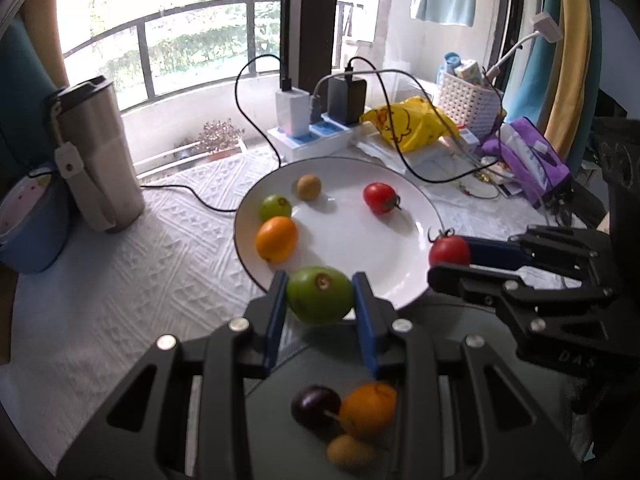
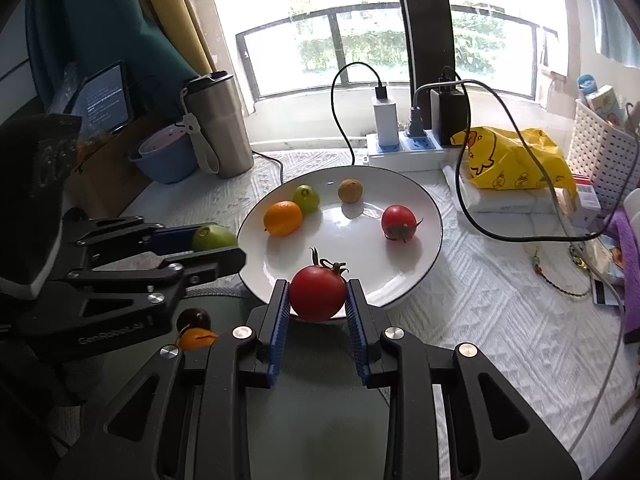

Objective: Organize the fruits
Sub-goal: 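Carry the red tomato and green fruit over the white plate with both grippers, then open both grippers to release the tomato and green fruit onto the plate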

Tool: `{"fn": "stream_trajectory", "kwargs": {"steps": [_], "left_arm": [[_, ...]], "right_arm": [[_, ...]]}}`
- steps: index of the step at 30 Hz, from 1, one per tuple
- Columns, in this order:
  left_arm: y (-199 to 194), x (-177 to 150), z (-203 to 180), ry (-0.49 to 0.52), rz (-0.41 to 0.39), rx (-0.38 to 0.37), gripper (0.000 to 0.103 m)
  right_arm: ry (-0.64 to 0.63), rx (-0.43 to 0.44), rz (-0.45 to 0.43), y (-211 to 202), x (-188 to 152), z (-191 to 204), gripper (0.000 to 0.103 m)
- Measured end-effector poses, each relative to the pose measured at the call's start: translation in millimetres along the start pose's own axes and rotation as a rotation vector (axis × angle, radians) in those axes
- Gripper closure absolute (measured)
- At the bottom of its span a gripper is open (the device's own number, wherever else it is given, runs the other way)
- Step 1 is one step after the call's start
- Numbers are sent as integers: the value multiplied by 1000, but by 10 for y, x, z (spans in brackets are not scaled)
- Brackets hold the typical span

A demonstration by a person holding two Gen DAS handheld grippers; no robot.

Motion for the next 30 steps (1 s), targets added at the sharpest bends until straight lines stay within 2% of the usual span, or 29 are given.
{"fn": "stream_trajectory", "kwargs": {"steps": [16,30], "left_arm": [[320,43,84,-21,52,-40,70],[177,53,92,-37,24,-47,69]], "right_arm": [[-9,34,40,275,10,24,73],[6,12,54,333,29,35,73]]}}
Point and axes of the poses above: each gripper's, at about its wrist camera, not at the fingertips, and y roughly the way its jaws point, z to its left, x to its top, the point moved 6 cm from there along y, roughly the way its jaws point, and after that the axes turned 6 degrees about z, right-handed, at the moved point
